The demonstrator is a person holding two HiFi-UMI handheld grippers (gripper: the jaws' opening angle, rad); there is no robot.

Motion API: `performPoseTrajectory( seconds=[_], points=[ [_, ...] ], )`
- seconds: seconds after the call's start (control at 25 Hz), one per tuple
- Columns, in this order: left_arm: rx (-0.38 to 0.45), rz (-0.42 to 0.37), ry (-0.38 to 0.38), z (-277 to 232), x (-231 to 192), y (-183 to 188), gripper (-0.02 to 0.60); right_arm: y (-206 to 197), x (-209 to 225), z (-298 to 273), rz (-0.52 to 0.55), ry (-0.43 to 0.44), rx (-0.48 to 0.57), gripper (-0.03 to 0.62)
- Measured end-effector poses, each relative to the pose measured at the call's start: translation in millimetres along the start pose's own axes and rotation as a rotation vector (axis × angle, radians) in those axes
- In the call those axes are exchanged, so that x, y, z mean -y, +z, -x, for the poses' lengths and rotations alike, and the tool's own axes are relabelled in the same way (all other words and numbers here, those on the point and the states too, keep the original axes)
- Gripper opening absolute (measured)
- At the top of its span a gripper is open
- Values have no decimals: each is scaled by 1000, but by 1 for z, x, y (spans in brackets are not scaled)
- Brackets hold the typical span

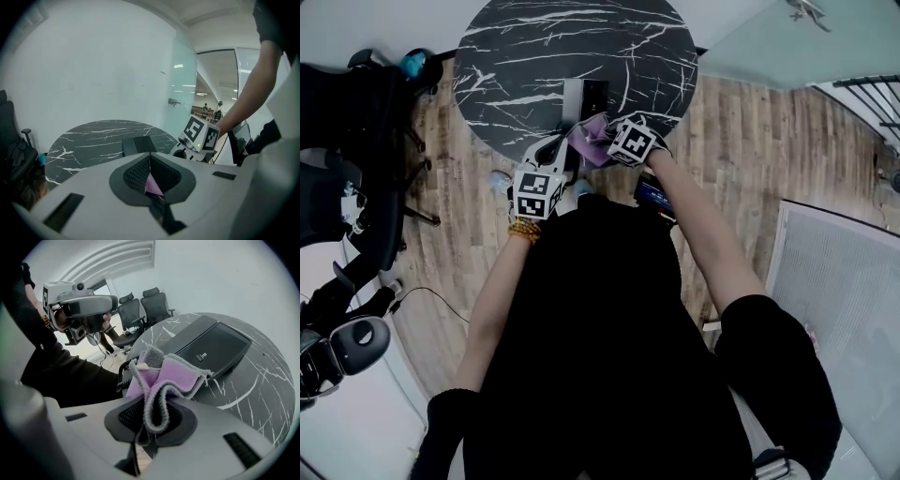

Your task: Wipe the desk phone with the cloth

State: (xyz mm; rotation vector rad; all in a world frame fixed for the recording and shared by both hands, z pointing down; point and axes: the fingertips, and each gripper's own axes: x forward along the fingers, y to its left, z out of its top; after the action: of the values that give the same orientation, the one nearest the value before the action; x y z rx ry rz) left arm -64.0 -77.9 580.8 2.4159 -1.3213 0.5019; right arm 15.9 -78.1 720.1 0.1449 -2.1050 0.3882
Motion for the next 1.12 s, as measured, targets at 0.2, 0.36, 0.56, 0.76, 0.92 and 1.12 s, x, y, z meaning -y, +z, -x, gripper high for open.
performPoseTrajectory(
  seconds=[0.2, 0.36, 0.56, 0.76, 0.92, 1.12],
  points=[
    [3, 1, 7, 4, -1, -2, 14, 0, -10, 1, -9, 46, 5, 55],
    [28, -2, 26, 8, -7, 4, 14, 6, -33, 3, -119, 201, 103, 55],
    [65, -13, 30, 8, -10, 22, 14, 45, -19, 31, -112, 149, 254, 55],
    [146, -46, 35, 10, -16, 64, 14, 105, 9, 85, -107, -2, 483, 55],
    [229, -74, 52, 14, -19, 104, 14, 143, 28, 143, -191, -146, 738, 55],
    [322, -161, 96, 18, -11, 132, 14, 142, 38, 186, -461, -244, 1073, 55]
  ],
)
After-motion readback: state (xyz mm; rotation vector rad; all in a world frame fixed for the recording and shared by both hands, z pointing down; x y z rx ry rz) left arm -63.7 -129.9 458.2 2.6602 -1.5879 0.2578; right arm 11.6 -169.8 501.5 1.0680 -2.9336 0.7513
